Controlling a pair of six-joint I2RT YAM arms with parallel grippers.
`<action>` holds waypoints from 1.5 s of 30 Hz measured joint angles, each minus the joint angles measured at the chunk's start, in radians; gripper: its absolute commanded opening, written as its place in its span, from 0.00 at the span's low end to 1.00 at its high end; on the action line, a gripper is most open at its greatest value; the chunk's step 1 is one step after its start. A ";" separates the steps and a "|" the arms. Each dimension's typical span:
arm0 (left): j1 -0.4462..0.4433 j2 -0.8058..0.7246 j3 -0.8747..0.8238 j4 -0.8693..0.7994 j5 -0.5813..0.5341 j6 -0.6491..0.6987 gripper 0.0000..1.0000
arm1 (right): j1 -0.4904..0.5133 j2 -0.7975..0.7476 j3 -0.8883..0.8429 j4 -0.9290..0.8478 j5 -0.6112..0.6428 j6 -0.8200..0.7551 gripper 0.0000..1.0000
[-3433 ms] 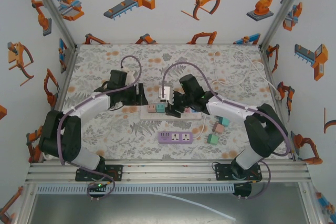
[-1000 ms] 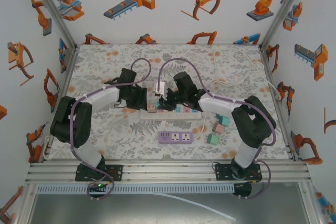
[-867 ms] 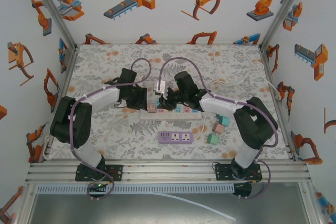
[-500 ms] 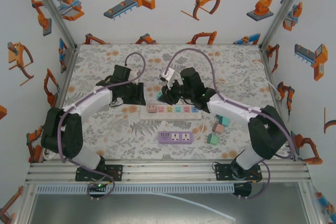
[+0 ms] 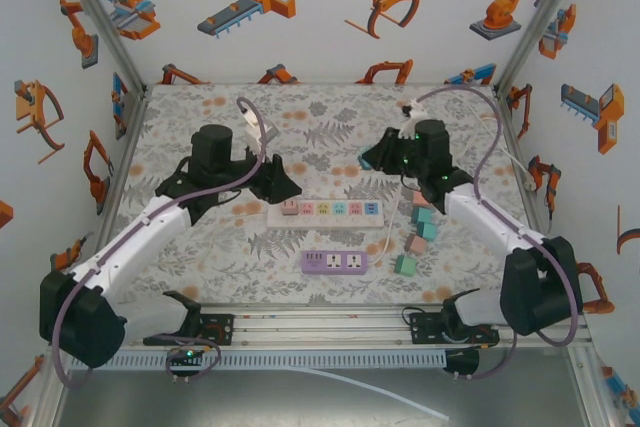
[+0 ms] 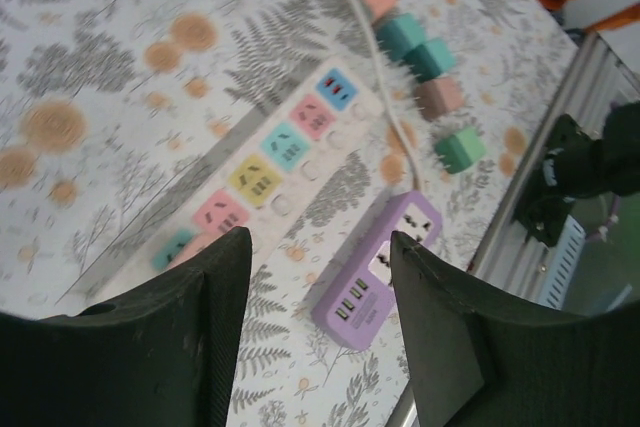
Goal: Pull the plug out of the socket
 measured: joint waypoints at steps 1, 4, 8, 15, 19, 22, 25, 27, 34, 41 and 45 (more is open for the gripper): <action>-0.009 -0.008 0.000 0.006 0.020 0.007 0.56 | -0.035 -0.009 -0.024 0.006 -0.003 0.027 0.05; -0.033 -0.034 0.000 0.018 0.066 0.026 0.57 | -0.133 -0.026 -0.089 0.030 -0.018 0.101 0.05; -0.061 -0.075 -0.011 0.021 0.112 0.055 0.65 | -0.263 -0.037 -0.165 0.065 -0.044 0.176 0.05; -0.073 -0.122 -0.016 -0.026 0.136 0.117 0.83 | -0.431 -0.030 -0.231 0.119 -0.085 0.243 0.05; -0.073 -0.145 -0.016 -0.057 0.113 0.141 0.93 | -0.494 0.021 -0.239 0.172 -0.106 0.272 0.05; -0.074 -0.159 -0.016 -0.066 0.095 0.155 0.97 | -0.510 0.084 -0.239 0.202 -0.124 0.277 0.06; -0.074 -0.163 -0.016 -0.074 0.081 0.164 0.97 | -0.510 0.154 -0.239 0.230 -0.154 0.278 0.07; -0.074 -0.163 -0.016 -0.080 0.069 0.171 0.97 | -0.510 0.196 -0.239 0.247 -0.172 0.278 0.08; -0.074 -0.157 -0.016 -0.111 0.045 0.182 0.97 | -0.510 0.304 -0.238 0.311 -0.217 0.290 0.14; -0.074 -0.148 -0.016 -0.115 0.039 0.189 0.97 | -0.510 0.337 -0.238 0.339 -0.232 0.293 0.31; -0.074 -0.136 -0.016 -0.116 0.032 0.189 0.97 | -0.510 0.339 -0.238 0.339 -0.237 0.291 0.39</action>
